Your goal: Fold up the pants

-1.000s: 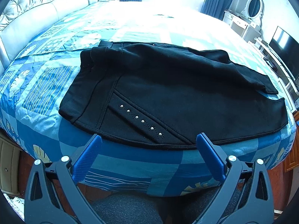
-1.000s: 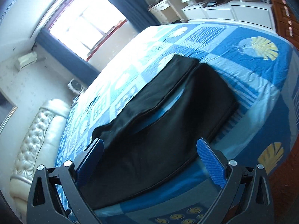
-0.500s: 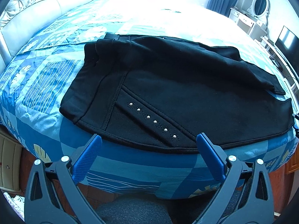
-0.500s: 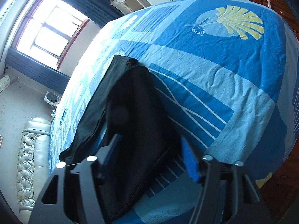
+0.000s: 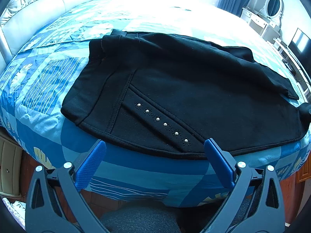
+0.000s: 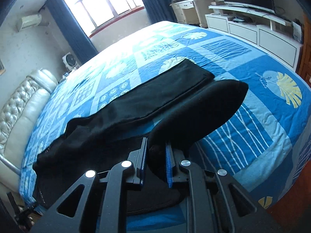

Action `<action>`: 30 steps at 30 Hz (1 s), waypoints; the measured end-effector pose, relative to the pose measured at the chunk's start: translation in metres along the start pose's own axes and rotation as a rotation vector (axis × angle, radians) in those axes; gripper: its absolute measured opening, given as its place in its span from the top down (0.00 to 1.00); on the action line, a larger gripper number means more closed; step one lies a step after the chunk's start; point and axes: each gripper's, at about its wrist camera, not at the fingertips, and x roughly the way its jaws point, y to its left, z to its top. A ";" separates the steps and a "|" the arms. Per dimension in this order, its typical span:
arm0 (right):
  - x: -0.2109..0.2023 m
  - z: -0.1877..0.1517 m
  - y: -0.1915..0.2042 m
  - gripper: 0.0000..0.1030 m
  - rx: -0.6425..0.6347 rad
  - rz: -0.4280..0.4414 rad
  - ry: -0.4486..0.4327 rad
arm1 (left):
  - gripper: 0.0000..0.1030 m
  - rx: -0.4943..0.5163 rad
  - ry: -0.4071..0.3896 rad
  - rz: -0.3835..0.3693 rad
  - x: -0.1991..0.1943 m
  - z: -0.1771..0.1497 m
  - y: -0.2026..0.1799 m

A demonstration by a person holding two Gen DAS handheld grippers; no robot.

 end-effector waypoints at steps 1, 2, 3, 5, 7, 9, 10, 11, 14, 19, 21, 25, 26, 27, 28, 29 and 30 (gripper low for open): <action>0.013 -0.003 0.015 0.84 -0.065 -0.032 0.026 | 0.02 0.002 0.003 -0.001 0.001 -0.001 -0.001; 0.027 -0.008 0.023 0.83 -0.103 -0.045 0.053 | 0.02 0.004 0.005 -0.001 0.001 -0.002 -0.001; 0.042 -0.012 0.027 0.83 -0.118 -0.047 0.088 | 0.02 0.005 0.006 -0.001 0.001 -0.002 -0.002; 0.064 -0.020 0.027 0.77 -0.099 -0.034 0.152 | 0.02 0.007 0.010 0.001 0.002 -0.004 -0.002; 0.059 -0.025 0.020 0.69 -0.044 0.026 0.126 | 0.02 0.008 0.019 -0.002 0.003 -0.005 -0.001; 0.048 -0.024 0.008 0.63 0.045 0.105 0.118 | 0.02 0.008 0.024 -0.002 0.005 -0.005 -0.001; 0.041 -0.024 0.000 0.62 0.099 0.160 0.105 | 0.02 0.008 0.026 -0.003 0.006 -0.005 -0.001; 0.034 -0.023 -0.007 0.62 0.154 0.208 0.085 | 0.02 0.009 0.026 -0.003 0.006 -0.004 0.000; 0.025 -0.020 -0.033 0.56 0.289 0.268 0.043 | 0.02 0.008 0.014 0.002 0.006 -0.002 0.001; 0.045 -0.009 -0.038 0.56 0.287 0.214 0.048 | 0.02 -0.003 0.008 0.003 0.006 0.001 0.005; 0.055 -0.001 -0.029 0.56 0.277 0.205 0.047 | 0.02 -0.003 0.012 0.008 0.007 0.000 0.007; 0.071 0.014 -0.022 0.61 0.265 0.216 0.060 | 0.02 -0.011 0.031 0.011 0.012 -0.001 0.010; 0.073 0.015 -0.021 0.85 0.264 0.223 0.077 | 0.02 -0.015 0.033 0.013 0.012 -0.001 0.011; 0.072 0.018 -0.021 0.93 0.265 0.237 0.083 | 0.02 -0.018 0.031 0.015 0.012 -0.001 0.012; 0.067 0.020 -0.024 0.93 0.265 0.233 0.070 | 0.02 -0.021 0.026 0.019 0.011 -0.001 0.013; 0.059 0.023 -0.027 0.93 0.260 0.214 0.044 | 0.02 -0.021 0.020 0.022 0.010 -0.001 0.013; 0.048 0.026 -0.032 0.93 0.255 0.193 0.013 | 0.02 -0.021 0.014 0.025 0.010 0.000 0.014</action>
